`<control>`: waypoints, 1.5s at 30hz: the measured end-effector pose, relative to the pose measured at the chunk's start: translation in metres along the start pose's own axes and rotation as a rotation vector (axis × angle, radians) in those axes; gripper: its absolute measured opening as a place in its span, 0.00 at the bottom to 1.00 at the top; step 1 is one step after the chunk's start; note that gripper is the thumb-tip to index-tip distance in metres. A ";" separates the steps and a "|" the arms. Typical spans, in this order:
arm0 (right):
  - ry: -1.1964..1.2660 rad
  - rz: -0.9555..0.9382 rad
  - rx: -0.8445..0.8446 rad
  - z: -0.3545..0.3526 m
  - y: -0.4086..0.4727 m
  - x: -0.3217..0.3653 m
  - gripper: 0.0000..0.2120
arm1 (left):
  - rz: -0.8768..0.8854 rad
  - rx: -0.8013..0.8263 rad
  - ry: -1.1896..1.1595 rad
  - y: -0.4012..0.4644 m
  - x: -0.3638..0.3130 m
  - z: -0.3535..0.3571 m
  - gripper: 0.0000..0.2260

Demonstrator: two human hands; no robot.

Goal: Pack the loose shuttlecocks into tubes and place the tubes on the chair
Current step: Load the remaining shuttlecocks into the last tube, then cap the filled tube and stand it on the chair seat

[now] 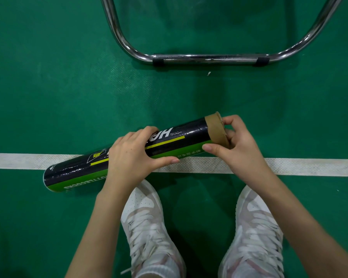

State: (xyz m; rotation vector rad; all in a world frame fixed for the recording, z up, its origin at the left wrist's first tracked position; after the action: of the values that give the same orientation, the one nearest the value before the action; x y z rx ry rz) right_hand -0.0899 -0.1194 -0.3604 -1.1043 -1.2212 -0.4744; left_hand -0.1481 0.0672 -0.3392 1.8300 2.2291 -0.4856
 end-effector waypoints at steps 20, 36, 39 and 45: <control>0.022 -0.033 -0.002 0.002 0.000 0.000 0.19 | -0.080 0.210 0.021 0.004 0.007 0.011 0.47; -0.028 -0.366 -0.104 -0.030 0.008 0.082 0.06 | -0.044 -0.069 -0.027 0.027 -0.020 -0.049 0.39; -0.044 -0.477 -0.124 -0.039 0.004 0.122 0.05 | -0.022 -0.151 -0.017 0.035 -0.032 -0.081 0.39; -0.102 -0.645 -0.132 -0.051 -0.023 0.195 0.03 | 0.061 -0.312 0.000 0.040 -0.068 -0.151 0.38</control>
State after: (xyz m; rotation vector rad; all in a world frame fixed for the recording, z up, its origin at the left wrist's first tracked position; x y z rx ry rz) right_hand -0.0182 -0.1244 -0.1707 -0.8311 -1.6542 -1.0078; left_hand -0.0886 0.0706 -0.1791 1.7261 2.1011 -0.1166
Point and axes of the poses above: each hand's wrist, its own y-axis towards the middle knuckle, its own z-axis out of the palm, x = y × z, the point moved 7 cm from there along y, towards the middle knuckle, and after that the axes turned 2 degrees about x, right-handed, at the moved point
